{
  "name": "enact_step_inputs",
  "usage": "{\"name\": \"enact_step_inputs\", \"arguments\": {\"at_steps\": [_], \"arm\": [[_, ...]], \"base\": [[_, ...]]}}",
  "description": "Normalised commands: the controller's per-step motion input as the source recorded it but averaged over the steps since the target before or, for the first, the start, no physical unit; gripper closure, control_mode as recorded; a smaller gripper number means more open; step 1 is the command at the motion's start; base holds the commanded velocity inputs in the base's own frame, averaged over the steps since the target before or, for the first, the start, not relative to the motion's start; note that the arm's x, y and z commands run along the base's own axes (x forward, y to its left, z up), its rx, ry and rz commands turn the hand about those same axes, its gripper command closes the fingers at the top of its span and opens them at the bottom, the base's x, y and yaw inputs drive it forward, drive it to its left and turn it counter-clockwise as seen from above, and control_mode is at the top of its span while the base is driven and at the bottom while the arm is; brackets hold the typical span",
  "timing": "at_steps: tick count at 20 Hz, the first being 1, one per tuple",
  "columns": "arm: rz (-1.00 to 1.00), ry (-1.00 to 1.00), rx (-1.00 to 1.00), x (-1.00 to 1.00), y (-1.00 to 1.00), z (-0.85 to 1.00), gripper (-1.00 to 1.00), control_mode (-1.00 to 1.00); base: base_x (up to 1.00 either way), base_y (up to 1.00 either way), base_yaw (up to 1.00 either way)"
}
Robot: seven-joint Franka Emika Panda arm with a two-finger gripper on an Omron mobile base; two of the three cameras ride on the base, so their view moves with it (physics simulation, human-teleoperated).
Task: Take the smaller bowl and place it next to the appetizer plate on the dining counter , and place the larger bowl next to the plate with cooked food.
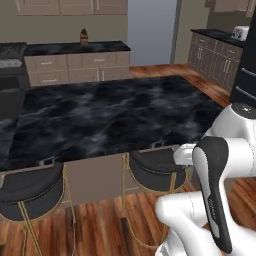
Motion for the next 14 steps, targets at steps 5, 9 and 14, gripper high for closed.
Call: {"name": "enact_step_inputs", "arguments": {"at_steps": [5,9,14], "arm": [[0.0,0.0,0.0,0.0,0.0,0.0,-1.0,1.0],[0.0,0.0,0.0,0.0,0.0,0.0,-1.0,1.0],[0.0,0.0,0.0,0.0,0.0,0.0,-1.0,1.0]], "base": [[0.0,-1.0,-0.25],[0.0,-1.0,-0.24],[0.0,-1.0,-0.2]]}}
